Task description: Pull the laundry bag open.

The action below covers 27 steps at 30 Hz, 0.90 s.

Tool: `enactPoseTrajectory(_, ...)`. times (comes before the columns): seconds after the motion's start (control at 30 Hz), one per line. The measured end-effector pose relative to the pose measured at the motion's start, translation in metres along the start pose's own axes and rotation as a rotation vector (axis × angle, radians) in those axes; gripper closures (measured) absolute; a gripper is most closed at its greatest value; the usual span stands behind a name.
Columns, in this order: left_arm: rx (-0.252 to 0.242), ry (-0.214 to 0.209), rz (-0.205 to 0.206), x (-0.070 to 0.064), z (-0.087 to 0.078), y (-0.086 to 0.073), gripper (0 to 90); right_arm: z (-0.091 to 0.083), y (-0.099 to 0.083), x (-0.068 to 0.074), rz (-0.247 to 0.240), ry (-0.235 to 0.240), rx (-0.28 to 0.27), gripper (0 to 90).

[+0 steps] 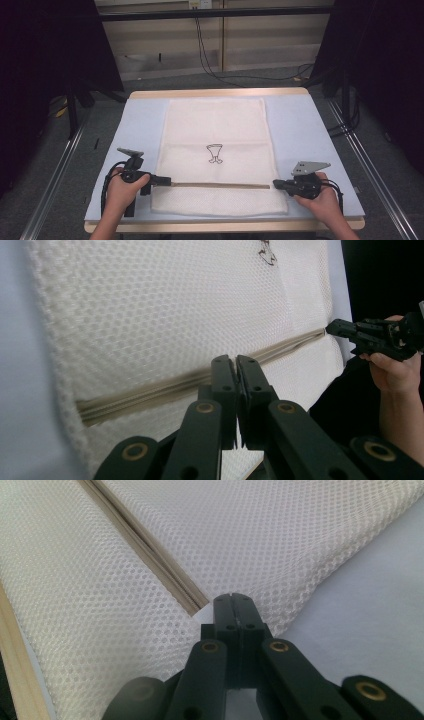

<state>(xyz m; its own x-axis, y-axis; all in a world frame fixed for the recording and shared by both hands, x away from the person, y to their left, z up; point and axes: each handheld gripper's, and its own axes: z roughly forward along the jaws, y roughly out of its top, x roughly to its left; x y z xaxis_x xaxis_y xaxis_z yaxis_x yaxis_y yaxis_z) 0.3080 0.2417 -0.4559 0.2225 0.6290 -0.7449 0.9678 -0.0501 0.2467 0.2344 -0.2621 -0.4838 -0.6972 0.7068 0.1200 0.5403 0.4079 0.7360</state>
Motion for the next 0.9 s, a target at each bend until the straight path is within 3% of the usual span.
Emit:
enactPoseTrajectory(0.27,-0.017,0.001,-0.014,0.011,-0.014,-0.002,87.7,0.0,0.0,0.0,0.0,0.0,0.0,90.0)
enactPoseTrajectory(0.47,-0.027,0.002,-0.039,0.028,-0.031,-0.003,87.6,0.0,0.0,0.0,-0.003,-0.002,0.001,90.0)
enactPoseTrajectory(0.7,-0.045,0.07,-0.078,0.044,-0.044,-0.01,87.4,0.0,0.0,0.0,-0.006,-0.005,0.001,90.0)
enactPoseTrajectory(0.73,-0.03,0.054,-0.087,0.046,-0.044,-0.01,87.4,0.0,0.0,0.001,-0.009,-0.007,0.002,90.0)
enactPoseTrajectory(0.8,-0.032,0.093,-0.086,0.048,-0.045,-0.01,87.1,0.0,0.0,0.001,-0.01,-0.007,0.002,90.0)
enactPoseTrajectory(0.83,-0.024,0.253,-0.064,0.049,-0.047,-0.009,90.0,0.0,0.0,0.001,-0.007,-0.006,0.002,90.0)
enactPoseTrajectory(0.87,-0.024,0.253,-0.064,0.049,-0.047,-0.009,90.0,0.0,0.0,0.001,-0.007,-0.006,0.002,90.0)
enactPoseTrajectory(0.9,-0.052,0.184,-0.076,0.055,-0.052,-0.01,90.0,0.0,0.0,0.001,-0.006,-0.005,0.001,90.0)
